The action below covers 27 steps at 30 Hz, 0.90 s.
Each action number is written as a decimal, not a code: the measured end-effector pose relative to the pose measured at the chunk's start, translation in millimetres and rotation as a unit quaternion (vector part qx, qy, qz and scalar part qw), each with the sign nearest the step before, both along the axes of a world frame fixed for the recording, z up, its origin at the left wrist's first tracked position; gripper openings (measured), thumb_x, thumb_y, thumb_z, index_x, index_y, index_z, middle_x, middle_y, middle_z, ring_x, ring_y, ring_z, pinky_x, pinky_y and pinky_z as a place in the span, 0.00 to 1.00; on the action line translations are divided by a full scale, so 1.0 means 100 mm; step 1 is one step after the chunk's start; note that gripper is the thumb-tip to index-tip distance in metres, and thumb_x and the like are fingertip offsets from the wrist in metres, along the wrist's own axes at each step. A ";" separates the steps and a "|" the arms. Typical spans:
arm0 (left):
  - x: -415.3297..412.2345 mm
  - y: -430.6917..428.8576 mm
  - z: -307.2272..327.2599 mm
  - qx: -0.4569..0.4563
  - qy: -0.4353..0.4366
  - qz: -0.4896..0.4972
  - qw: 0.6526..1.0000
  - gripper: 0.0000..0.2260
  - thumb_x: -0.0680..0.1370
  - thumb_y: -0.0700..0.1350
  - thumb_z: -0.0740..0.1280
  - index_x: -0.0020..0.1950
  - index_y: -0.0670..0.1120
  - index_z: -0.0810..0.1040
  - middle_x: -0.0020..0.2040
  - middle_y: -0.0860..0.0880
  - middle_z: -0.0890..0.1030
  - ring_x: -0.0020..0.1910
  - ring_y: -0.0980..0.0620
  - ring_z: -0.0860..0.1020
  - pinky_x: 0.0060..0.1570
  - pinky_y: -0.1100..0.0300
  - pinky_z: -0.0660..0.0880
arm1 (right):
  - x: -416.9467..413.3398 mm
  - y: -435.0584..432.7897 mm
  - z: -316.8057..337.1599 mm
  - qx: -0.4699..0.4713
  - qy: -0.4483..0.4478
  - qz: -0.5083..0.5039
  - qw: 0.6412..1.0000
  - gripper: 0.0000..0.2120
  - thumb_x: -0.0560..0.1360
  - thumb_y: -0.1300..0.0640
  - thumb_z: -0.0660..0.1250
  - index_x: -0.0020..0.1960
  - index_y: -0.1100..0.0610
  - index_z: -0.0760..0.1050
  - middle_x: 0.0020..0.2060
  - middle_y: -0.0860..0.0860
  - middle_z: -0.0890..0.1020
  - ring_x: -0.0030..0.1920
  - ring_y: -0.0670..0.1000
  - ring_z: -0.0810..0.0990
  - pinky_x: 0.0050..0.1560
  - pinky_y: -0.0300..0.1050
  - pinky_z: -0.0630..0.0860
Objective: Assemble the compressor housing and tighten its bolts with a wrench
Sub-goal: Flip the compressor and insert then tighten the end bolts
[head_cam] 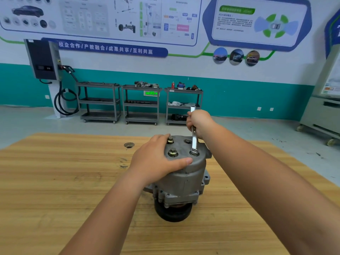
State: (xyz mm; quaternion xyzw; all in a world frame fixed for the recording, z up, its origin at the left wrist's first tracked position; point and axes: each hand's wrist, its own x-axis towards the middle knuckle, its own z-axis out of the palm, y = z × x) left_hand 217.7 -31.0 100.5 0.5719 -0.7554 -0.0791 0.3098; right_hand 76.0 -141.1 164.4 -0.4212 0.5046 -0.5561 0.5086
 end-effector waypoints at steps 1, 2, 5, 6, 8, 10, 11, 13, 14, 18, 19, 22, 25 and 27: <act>0.00 0.00 0.00 0.000 -0.002 -0.001 1.000 0.45 0.65 0.74 0.64 0.76 0.53 0.59 0.70 0.54 0.67 0.67 0.51 0.68 0.52 0.59 0.63 | -0.05 0.00 -0.01 0.014 -0.072 0.014 0.997 0.14 0.80 0.65 0.49 0.37 0.58 0.64 0.25 0.49 0.64 0.19 0.44 0.62 0.19 0.34 0.59; 0.00 0.00 0.00 0.000 -0.006 -0.003 1.000 0.44 0.66 0.74 0.64 0.76 0.53 0.59 0.70 0.54 0.67 0.67 0.51 0.68 0.52 0.59 0.63 | -0.11 0.02 -0.04 0.035 -0.125 0.008 0.992 0.14 0.81 0.65 0.48 0.38 0.59 0.65 0.26 0.49 0.62 0.17 0.44 0.59 0.17 0.33 0.56; 0.00 0.00 0.00 0.002 -0.011 0.000 1.000 0.43 0.67 0.73 0.64 0.76 0.53 0.59 0.70 0.55 0.67 0.67 0.52 0.68 0.51 0.59 0.62 | -0.26 0.11 -0.08 0.018 -0.232 -0.011 0.973 0.13 0.81 0.64 0.47 0.41 0.59 0.64 0.28 0.49 0.59 0.20 0.44 0.58 0.16 0.33 0.57; 0.01 0.00 0.00 0.003 -0.012 0.003 1.000 0.44 0.66 0.73 0.64 0.76 0.53 0.59 0.70 0.55 0.67 0.67 0.52 0.68 0.51 0.59 0.63 | -0.32 0.14 -0.12 0.005 -0.269 -0.013 0.963 0.12 0.81 0.65 0.48 0.42 0.58 0.64 0.29 0.49 0.59 0.20 0.43 0.59 0.16 0.33 0.58; 0.02 0.00 -0.01 0.005 -0.016 0.009 1.000 0.44 0.65 0.74 0.63 0.76 0.53 0.58 0.71 0.55 0.66 0.67 0.52 0.68 0.51 0.58 0.64 | -0.44 0.28 -0.19 -0.043 -0.331 -0.024 0.942 0.11 0.81 0.67 0.49 0.43 0.58 0.64 0.28 0.48 0.60 0.18 0.43 0.60 0.17 0.33 0.59; 0.02 0.01 -0.01 0.005 -0.019 0.013 1.000 0.45 0.65 0.75 0.62 0.76 0.53 0.58 0.71 0.55 0.66 0.67 0.52 0.68 0.52 0.57 0.65 | -0.56 0.45 -0.27 -0.104 -0.375 -0.051 0.920 0.11 0.80 0.67 0.49 0.44 0.57 0.64 0.24 0.48 0.62 0.18 0.43 0.61 0.18 0.34 0.61; 0.01 0.01 -0.01 0.006 -0.021 0.015 1.000 0.45 0.65 0.75 0.61 0.76 0.53 0.58 0.71 0.55 0.66 0.67 0.52 0.68 0.52 0.57 0.65 | -0.62 0.54 -0.32 -0.139 -0.390 -0.068 0.908 0.11 0.80 0.68 0.49 0.44 0.56 0.64 0.23 0.47 0.63 0.19 0.43 0.62 0.19 0.34 0.61; -0.02 0.01 -0.01 0.003 -0.025 0.018 1.000 0.45 0.65 0.75 0.61 0.76 0.53 0.58 0.71 0.55 0.67 0.67 0.52 0.68 0.52 0.57 0.64 | -0.69 0.76 -0.42 -0.209 -0.401 -0.108 0.885 0.13 0.79 0.68 0.48 0.43 0.54 0.64 0.22 0.46 0.64 0.20 0.43 0.62 0.22 0.34 0.63; -0.03 0.01 -0.01 0.001 -0.027 0.020 0.999 0.45 0.65 0.75 0.61 0.76 0.53 0.59 0.71 0.55 0.67 0.67 0.52 0.68 0.51 0.57 0.64 | -0.71 0.88 -0.46 -0.244 -0.400 -0.127 0.874 0.14 0.79 0.68 0.48 0.43 0.53 0.65 0.22 0.46 0.64 0.22 0.44 0.63 0.23 0.34 0.64; -0.03 0.03 0.00 0.008 -0.028 0.022 0.999 0.49 0.61 0.78 0.58 0.76 0.53 0.58 0.71 0.55 0.66 0.68 0.51 0.67 0.54 0.56 0.65 | -0.64 1.37 -0.66 -0.403 -0.327 -0.164 0.839 0.13 0.77 0.68 0.51 0.45 0.51 0.66 0.26 0.48 0.65 0.26 0.47 0.64 0.33 0.39 0.71; -0.03 0.03 0.01 0.014 -0.025 0.021 0.999 0.51 0.59 0.79 0.55 0.76 0.53 0.58 0.72 0.55 0.66 0.68 0.51 0.67 0.54 0.57 0.65 | -0.60 1.48 -0.71 -0.448 -0.300 -0.152 0.828 0.11 0.77 0.66 0.53 0.46 0.50 0.66 0.27 0.49 0.66 0.27 0.47 0.64 0.36 0.41 0.72; -0.03 0.05 0.02 0.015 -0.023 0.020 0.999 0.52 0.58 0.80 0.54 0.76 0.53 0.58 0.72 0.55 0.66 0.68 0.51 0.67 0.56 0.56 0.66 | -0.38 1.76 -0.86 -0.567 -0.180 -0.090 0.799 0.03 0.77 0.55 0.61 0.45 0.49 0.72 0.29 0.48 0.70 0.29 0.49 0.66 0.41 0.43 0.72; -0.04 0.04 0.03 0.011 -0.020 0.017 1.000 0.49 0.61 0.78 0.59 0.76 0.53 0.59 0.70 0.55 0.67 0.66 0.52 0.69 0.55 0.55 0.67 | -0.16 1.95 -0.93 -0.617 0.023 -0.082 0.782 0.09 0.79 0.47 0.59 0.44 0.47 0.75 0.33 0.44 0.74 0.33 0.47 0.71 0.42 0.43 0.72; -0.05 0.06 0.05 0.011 -0.026 0.017 0.999 0.49 0.59 0.77 0.58 0.75 0.52 0.61 0.68 0.55 0.69 0.64 0.52 0.70 0.54 0.56 0.68 | -0.02 2.01 -0.87 -0.623 0.179 -0.052 0.760 0.14 0.81 0.50 0.56 0.39 0.51 0.73 0.33 0.44 0.73 0.34 0.46 0.71 0.39 0.41 0.69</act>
